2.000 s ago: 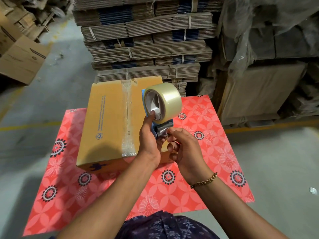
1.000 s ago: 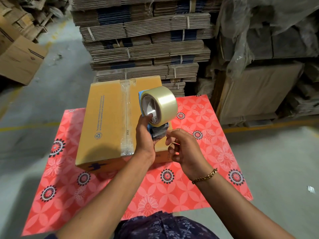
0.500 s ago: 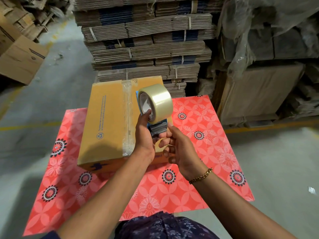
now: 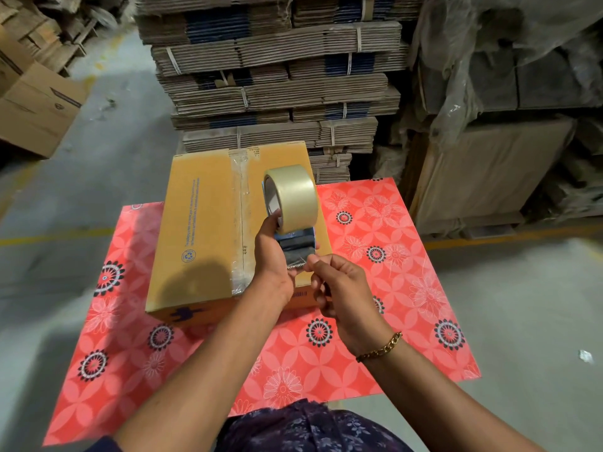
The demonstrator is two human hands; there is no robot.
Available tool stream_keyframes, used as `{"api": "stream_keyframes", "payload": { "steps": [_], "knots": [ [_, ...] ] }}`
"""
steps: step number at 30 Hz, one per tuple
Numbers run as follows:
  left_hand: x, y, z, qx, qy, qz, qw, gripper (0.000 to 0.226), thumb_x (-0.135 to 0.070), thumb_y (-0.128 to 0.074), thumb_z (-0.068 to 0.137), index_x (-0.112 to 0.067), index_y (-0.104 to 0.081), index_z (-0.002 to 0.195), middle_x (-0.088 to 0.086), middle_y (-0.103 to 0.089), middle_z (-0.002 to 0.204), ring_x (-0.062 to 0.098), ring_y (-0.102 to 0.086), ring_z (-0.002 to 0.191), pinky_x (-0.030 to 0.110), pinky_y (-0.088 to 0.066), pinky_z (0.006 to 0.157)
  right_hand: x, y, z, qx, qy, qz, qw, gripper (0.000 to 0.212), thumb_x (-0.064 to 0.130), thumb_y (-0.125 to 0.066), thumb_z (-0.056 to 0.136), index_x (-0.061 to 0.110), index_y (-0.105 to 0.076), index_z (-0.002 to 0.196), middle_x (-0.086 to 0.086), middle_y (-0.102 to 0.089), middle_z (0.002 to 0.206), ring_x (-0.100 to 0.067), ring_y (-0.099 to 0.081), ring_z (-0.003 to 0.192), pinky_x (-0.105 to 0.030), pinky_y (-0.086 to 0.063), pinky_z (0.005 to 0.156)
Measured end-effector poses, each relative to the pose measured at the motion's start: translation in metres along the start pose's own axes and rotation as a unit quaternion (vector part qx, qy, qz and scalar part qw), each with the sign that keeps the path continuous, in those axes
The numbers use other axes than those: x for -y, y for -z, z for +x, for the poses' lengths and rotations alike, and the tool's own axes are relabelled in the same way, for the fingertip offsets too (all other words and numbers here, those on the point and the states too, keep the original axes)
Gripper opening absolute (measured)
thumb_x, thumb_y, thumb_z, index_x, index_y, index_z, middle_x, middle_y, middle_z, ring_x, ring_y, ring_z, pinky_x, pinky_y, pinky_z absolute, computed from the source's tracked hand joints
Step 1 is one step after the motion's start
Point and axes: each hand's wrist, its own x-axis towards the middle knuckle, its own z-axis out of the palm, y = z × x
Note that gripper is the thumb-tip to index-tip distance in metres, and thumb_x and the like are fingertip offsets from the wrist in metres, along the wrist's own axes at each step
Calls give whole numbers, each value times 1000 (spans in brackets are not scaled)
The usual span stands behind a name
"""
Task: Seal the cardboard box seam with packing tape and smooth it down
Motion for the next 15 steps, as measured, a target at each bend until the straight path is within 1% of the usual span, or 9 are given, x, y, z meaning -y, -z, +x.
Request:
{"api": "stream_keyframes", "payload": {
  "steps": [2,3,6,9,11,15],
  "knots": [
    [2,-2,-1,3,0,4,1000,42,-37,-46,89,-7,-74,77,13,-71,74,28,-64,55,30,-45,55,-3,3,-3,-5,4,-3,1000,28,18,-64,97,15,-60,69,1,-52,52,-10,-36,36,-16,-22,36],
    [5,-2,-1,5,3,2,1000,43,-36,-46,89,-7,-74,75,14,-71,71,29,-63,53,31,-46,54,-5,5,-4,-8,4,-9,1000,28,19,-64,97,15,-59,69,2,-52,52,-10,-37,36,-16,-22,36],
    [12,-1,-2,24,21,-18,999,49,-34,-44,92,-6,-75,66,16,-68,64,29,-61,49,29,-47,48,-11,11,-8,-16,1,-22,1000,28,20,-64,96,15,-58,69,1,-51,51,-10,-37,35,-16,-22,36],
    [20,0,-2,39,38,-31,998,54,-33,-42,93,-4,-75,61,17,-66,61,28,-58,46,29,-46,46,-20,13,-11,-22,-7,-20,1000,35,19,-63,97,17,-54,64,0,-50,51,-11,-36,37,-17,-23,36],
    [24,3,0,39,47,-35,997,53,-33,-43,92,-4,-76,62,17,-66,62,28,-58,47,29,-46,47,-24,15,-12,-25,-14,-24,999,35,19,-63,98,17,-54,64,0,-51,51,-12,-37,37,-18,-23,36],
    [28,13,11,32,75,-52,995,50,-35,-43,90,-6,-75,65,15,-61,72,27,-54,55,31,-38,57,-32,18,-15,-22,-29,-52,998,36,21,-63,97,19,-55,63,1,-51,52,-12,-39,38,-18,-23,38]
  ]
}}
